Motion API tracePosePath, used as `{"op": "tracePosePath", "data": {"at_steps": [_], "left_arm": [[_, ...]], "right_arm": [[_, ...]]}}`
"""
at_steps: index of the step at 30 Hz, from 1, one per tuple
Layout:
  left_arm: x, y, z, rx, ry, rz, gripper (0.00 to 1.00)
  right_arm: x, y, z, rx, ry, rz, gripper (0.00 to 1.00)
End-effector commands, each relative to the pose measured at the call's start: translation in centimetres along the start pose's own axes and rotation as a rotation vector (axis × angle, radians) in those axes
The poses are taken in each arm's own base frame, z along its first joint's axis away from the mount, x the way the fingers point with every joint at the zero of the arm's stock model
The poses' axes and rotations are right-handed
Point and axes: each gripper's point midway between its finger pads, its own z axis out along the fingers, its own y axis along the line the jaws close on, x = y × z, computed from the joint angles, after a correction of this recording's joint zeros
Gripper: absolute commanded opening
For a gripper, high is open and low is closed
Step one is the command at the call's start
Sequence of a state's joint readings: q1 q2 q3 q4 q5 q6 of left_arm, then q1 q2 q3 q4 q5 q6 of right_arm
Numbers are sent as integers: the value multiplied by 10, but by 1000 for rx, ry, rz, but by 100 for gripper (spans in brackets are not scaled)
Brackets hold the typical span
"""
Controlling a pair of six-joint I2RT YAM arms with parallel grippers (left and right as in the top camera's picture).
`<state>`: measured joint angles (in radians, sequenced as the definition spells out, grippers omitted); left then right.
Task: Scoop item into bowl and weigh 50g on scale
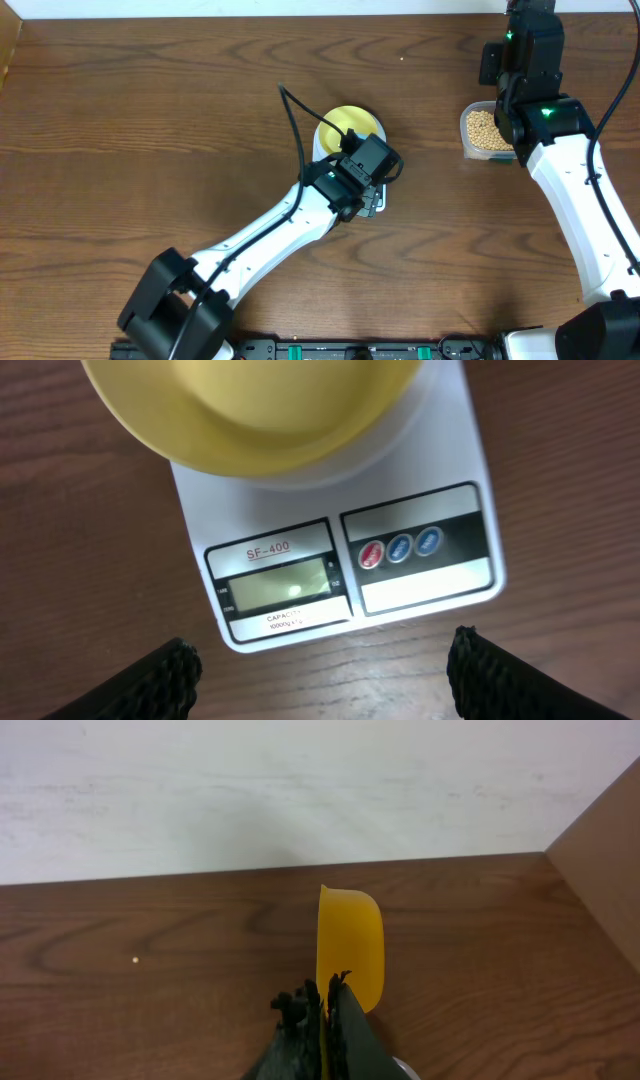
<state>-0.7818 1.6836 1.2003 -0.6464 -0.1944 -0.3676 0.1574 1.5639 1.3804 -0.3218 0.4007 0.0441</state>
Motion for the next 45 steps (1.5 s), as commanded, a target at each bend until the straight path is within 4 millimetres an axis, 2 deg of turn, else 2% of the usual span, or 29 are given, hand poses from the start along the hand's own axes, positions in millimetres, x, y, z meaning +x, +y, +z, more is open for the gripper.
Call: {"op": "tracePosePath", "data": {"at_steps": [1,9,20,29,40,45], "left_arm": [[2,10,12,-74,8,-4,81],[2,13,16,-85,12,-7,81],[12,11,41,-108,60,9,81],[10,9,46,-105,53,8,81],[10,26,56,-147,73,-21,81],[9,27,58,-146,68,-27,81]], "right_arm": [[-8,-8,-5,18,-16,22,1],[-8,-8,-5,18,-14,21,1],[-7,-8,-5,18,-12,20,1],[-7,-8,-5,18,-11,20,1],[-7,-8,-5,18,-10,19,1],[-7,-8,-5,19,-10,19,2]]}}
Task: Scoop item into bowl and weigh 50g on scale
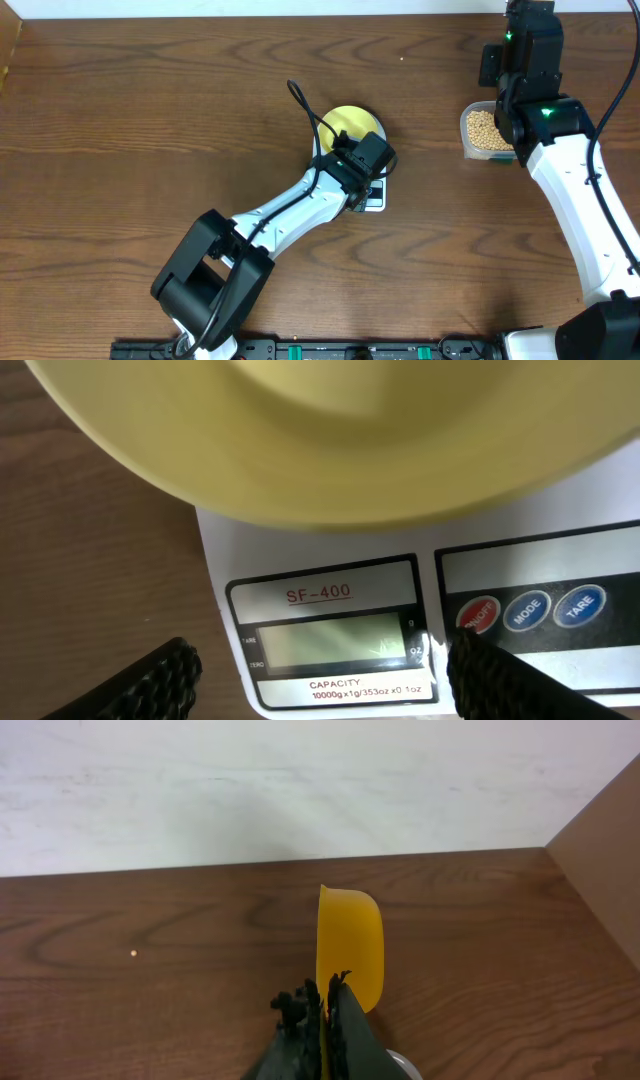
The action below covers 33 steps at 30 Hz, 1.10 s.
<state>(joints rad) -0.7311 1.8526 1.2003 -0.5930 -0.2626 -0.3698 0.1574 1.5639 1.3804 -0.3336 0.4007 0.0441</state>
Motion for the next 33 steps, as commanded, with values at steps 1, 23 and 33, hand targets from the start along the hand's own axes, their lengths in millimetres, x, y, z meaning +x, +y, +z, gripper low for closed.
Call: {"op": "tracePosePath", "data": {"at_steps": [1,23,33], "left_arm": [[-2,3,2,-18,-9,-11,81],[-2,-10,2,50,-6,84,81],[0,-10,7,42,4,87,81]], "right_arm": [[-9,-8,-5,18,-21,24,1],[-8,-8,-5,18,-17,22,1],[-7,-8,-5,19,-13,20,1]]}}
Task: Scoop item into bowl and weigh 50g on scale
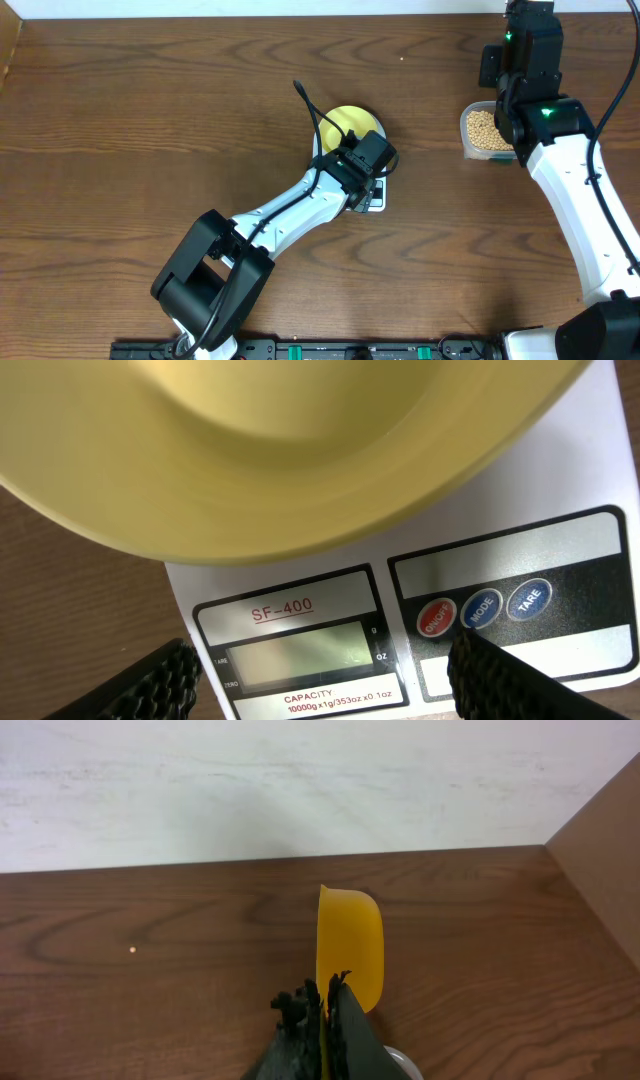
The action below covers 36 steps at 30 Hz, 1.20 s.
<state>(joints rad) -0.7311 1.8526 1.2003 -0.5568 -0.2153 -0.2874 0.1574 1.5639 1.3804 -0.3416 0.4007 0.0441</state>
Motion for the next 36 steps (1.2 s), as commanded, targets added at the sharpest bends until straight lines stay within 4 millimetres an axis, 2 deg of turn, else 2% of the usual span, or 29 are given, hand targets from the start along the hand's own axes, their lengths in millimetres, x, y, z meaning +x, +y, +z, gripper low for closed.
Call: {"op": "tracePosePath", "data": {"at_steps": [1,12,20,24,36], "left_arm": [[5,1,8,-15,22,16,81],[0,0,9,-10,3,10,81],[2,1,9,-14,6,11,81],[2,7,10,-53,1,14,81],[4,7,15,-57,11,17,81]], "right_arm": [[-9,-8,-5,18,-19,23,1],[-7,-8,-5,19,-10,19,1],[-6,-8,-5,19,-7,18,1],[-6,-8,-5,19,-7,18,1],[-6,-8,-5,19,-7,18,1]]}}
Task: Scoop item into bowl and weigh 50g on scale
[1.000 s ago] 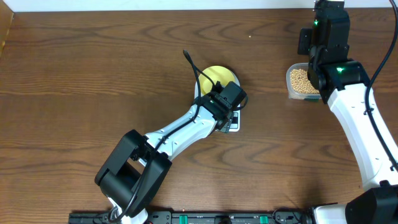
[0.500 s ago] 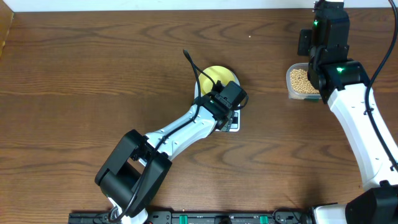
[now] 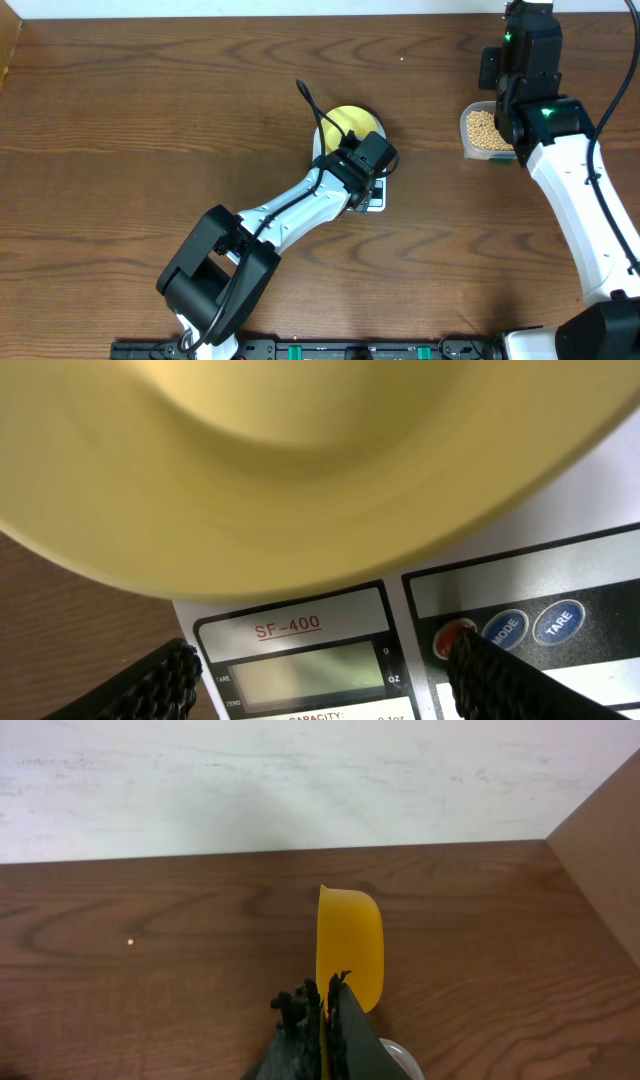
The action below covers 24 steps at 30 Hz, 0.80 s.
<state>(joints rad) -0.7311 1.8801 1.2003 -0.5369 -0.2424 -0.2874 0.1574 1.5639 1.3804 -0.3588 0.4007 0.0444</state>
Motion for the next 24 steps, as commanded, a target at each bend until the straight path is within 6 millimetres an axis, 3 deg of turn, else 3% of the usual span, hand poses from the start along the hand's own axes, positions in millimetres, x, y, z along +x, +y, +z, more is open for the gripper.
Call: {"op": "tracePosePath", "data": {"at_steps": [1,24], "left_arm": [[5,4,7,-29,13,15,81],[14,3,20,-42,52,29,81]], "right_arm": [[-10,-8,-5,18,-23,24,1],[-10,-8,-5,18,-23,25,1]]}}
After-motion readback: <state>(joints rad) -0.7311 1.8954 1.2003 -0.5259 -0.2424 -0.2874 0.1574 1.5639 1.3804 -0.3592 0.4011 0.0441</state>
